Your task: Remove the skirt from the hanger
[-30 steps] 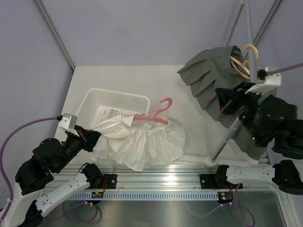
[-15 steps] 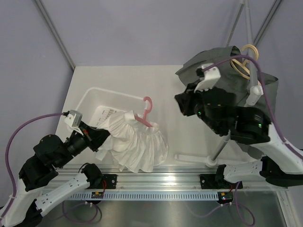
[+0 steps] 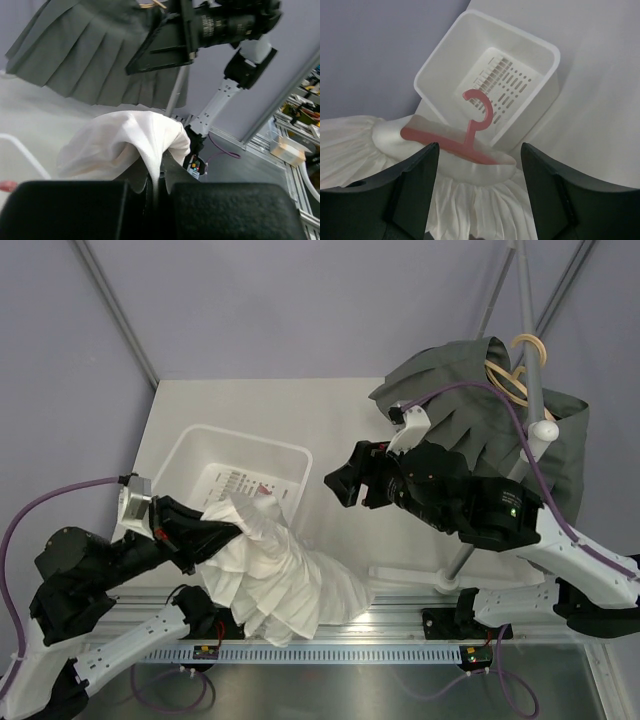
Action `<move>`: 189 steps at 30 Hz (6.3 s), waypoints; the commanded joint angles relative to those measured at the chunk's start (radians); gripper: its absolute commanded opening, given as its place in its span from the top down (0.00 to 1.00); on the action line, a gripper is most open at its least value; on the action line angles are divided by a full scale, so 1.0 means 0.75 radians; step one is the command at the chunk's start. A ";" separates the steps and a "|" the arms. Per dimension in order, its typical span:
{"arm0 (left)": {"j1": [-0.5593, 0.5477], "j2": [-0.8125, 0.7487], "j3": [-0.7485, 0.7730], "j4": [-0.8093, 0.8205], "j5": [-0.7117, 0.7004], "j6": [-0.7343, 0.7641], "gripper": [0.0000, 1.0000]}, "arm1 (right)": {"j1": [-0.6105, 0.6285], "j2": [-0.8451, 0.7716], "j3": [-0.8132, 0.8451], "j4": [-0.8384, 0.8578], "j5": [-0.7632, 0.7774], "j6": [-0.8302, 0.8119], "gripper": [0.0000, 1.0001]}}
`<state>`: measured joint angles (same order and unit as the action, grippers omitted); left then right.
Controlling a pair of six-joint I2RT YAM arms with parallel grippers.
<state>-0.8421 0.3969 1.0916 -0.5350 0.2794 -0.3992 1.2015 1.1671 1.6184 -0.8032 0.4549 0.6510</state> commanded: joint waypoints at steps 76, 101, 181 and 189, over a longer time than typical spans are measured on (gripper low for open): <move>0.002 0.099 -0.294 0.290 0.484 -0.253 0.01 | 0.034 -0.082 -0.354 0.198 -0.339 -0.340 1.00; 0.002 0.279 -0.349 -0.111 0.198 -0.237 1.00 | 0.212 -0.016 -0.266 0.259 -0.204 -0.273 1.00; 0.002 -0.071 -0.142 0.053 0.090 -0.024 1.00 | 0.212 0.006 0.008 0.060 0.199 -0.105 0.40; 0.002 -0.085 -0.159 0.073 0.092 -0.047 1.00 | 0.212 0.084 0.002 0.198 0.210 -0.144 0.45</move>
<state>-0.8406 0.3424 0.9497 -0.6327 0.3340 -0.4198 1.3560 1.2018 1.6169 -0.7357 0.6079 0.5705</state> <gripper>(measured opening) 0.090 0.565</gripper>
